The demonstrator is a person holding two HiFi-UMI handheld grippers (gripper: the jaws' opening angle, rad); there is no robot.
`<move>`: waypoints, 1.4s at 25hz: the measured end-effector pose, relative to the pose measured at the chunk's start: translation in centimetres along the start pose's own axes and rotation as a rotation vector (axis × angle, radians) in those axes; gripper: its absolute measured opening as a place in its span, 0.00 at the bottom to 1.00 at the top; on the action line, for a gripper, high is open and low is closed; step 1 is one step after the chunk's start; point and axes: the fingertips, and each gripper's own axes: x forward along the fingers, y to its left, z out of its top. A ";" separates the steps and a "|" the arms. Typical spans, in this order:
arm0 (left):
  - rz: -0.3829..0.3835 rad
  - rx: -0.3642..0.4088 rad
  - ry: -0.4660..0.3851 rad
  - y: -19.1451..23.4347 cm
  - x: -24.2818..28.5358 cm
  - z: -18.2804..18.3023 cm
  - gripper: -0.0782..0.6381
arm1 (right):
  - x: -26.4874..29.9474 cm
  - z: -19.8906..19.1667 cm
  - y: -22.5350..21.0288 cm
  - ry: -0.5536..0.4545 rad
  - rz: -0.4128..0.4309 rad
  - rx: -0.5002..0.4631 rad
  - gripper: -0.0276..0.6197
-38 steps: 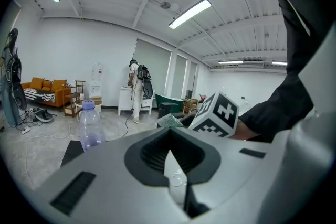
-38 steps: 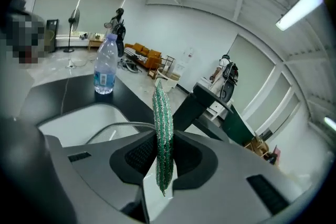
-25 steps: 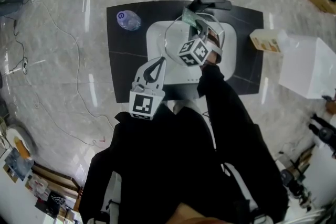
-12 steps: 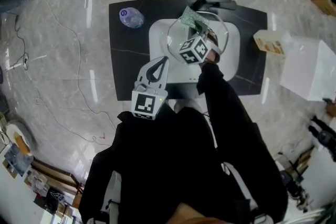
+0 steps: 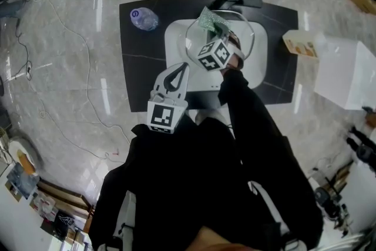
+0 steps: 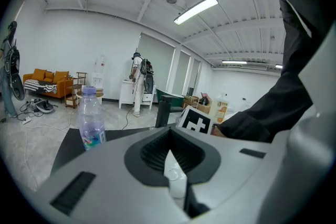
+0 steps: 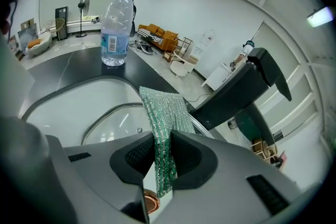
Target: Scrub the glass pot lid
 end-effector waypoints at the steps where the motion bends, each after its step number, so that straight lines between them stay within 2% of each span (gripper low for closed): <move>1: 0.001 -0.002 0.000 0.0 0.0 0.0 0.11 | 0.0 0.0 0.2 -0.001 0.004 -0.001 0.15; 14: 0.001 -0.004 -0.003 -0.4 -0.5 -0.3 0.11 | -0.6 -0.4 2.8 0.006 0.026 -0.057 0.15; 21: -0.003 -0.004 0.009 -1.0 -0.9 -0.7 0.11 | -0.9 -0.4 4.5 0.009 0.057 -0.057 0.15; 28: 0.000 0.002 0.004 -0.9 -1.4 -0.8 0.11 | -0.9 -0.7 5.4 0.002 0.044 -0.091 0.15; 35: 0.006 -0.001 0.007 -0.9 -1.7 -0.9 0.11 | -1.3 -1.3 6.5 0.010 0.079 -0.115 0.15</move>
